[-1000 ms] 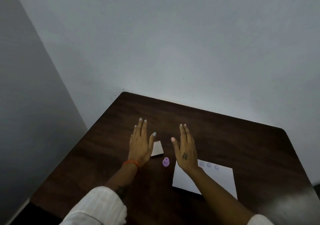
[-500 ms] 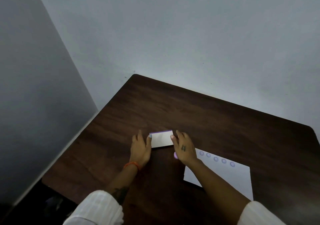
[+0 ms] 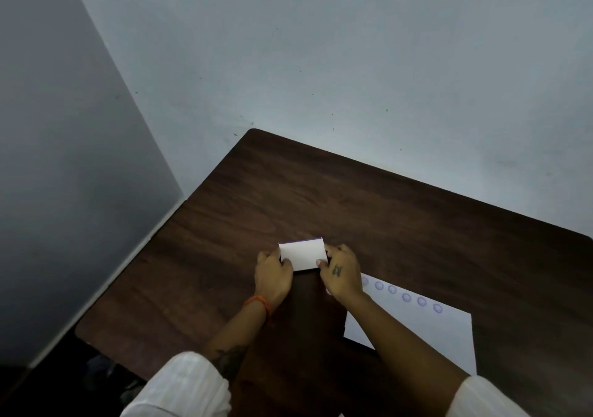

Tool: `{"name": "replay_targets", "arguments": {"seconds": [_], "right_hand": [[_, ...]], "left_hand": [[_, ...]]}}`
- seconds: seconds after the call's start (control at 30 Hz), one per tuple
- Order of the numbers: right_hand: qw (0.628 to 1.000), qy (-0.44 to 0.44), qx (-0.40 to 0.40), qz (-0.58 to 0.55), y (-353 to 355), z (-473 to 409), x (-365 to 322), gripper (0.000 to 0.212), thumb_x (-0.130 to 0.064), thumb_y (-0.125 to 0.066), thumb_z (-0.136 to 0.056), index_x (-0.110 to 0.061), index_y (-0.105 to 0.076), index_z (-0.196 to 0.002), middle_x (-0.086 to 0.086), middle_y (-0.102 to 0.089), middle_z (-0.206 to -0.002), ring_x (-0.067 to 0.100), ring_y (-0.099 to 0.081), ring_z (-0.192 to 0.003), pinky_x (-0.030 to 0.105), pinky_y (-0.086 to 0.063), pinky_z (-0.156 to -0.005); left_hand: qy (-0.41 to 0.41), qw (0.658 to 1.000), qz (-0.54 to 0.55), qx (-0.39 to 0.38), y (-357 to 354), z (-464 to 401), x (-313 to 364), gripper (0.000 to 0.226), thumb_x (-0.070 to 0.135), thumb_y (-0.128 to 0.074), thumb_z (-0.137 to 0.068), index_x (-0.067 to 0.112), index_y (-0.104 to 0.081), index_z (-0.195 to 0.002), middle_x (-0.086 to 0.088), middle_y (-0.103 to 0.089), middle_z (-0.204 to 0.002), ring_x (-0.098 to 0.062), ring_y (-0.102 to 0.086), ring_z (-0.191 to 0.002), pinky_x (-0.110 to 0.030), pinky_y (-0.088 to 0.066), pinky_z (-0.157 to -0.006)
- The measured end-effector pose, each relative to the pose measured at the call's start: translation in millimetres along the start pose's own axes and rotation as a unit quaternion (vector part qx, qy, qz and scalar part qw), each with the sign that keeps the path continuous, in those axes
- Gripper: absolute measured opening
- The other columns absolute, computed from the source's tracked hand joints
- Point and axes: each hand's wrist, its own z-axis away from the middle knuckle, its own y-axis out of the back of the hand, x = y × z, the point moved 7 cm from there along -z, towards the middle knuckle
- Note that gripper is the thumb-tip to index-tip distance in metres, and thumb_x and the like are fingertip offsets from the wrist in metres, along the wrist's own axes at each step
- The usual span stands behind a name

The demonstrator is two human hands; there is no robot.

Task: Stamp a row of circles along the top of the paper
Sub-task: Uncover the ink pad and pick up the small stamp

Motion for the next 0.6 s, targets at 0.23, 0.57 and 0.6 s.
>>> {"name": "replay_targets", "arguments": {"seconds": [0.23, 0.57, 0.6], "right_hand": [[0.998, 0.019, 0.056, -0.019, 13.0, 4.3, -21.7, 0.038, -0.016, -0.058, -0.087, -0.012, -0.053, -0.124, 0.01, -0.056, -0.123, 0.025, -0.054, -0.111, 0.033, -0.048, -0.092], [0.993, 0.049, 0.007, -0.103, -16.3, 50.4, -43.4, 0.043, -0.014, -0.063, -0.084, -0.015, -0.052, -0.125, 0.007, -0.058, -0.124, 0.02, -0.057, -0.11, 0.031, -0.048, -0.095], [0.993, 0.051, -0.002, -0.105, -20.7, 55.1, -42.9, 0.043, -0.013, -0.064, -0.083, -0.014, -0.052, -0.125, 0.007, -0.058, -0.124, 0.019, -0.057, -0.11, 0.029, -0.046, -0.095]], "left_hand": [[-0.028, 0.998, 0.013, 0.053, 19.7, 6.0, 6.7, 0.039, 0.012, -0.045, -0.091, 0.003, -0.046, -0.129, -0.021, -0.048, -0.129, -0.034, -0.049, -0.117, -0.038, -0.038, -0.102], [-0.013, 0.989, 0.025, 0.148, 59.2, 40.0, -39.9, 0.036, 0.015, -0.06, -0.085, 0.008, -0.057, -0.12, -0.017, -0.058, -0.121, -0.031, -0.057, -0.107, -0.04, -0.046, -0.094], [-0.007, 0.989, 0.021, 0.146, 58.5, 42.6, -46.0, 0.036, 0.016, -0.061, -0.084, 0.008, -0.057, -0.119, -0.018, -0.058, -0.121, -0.031, -0.058, -0.106, -0.04, -0.046, -0.093]]}}
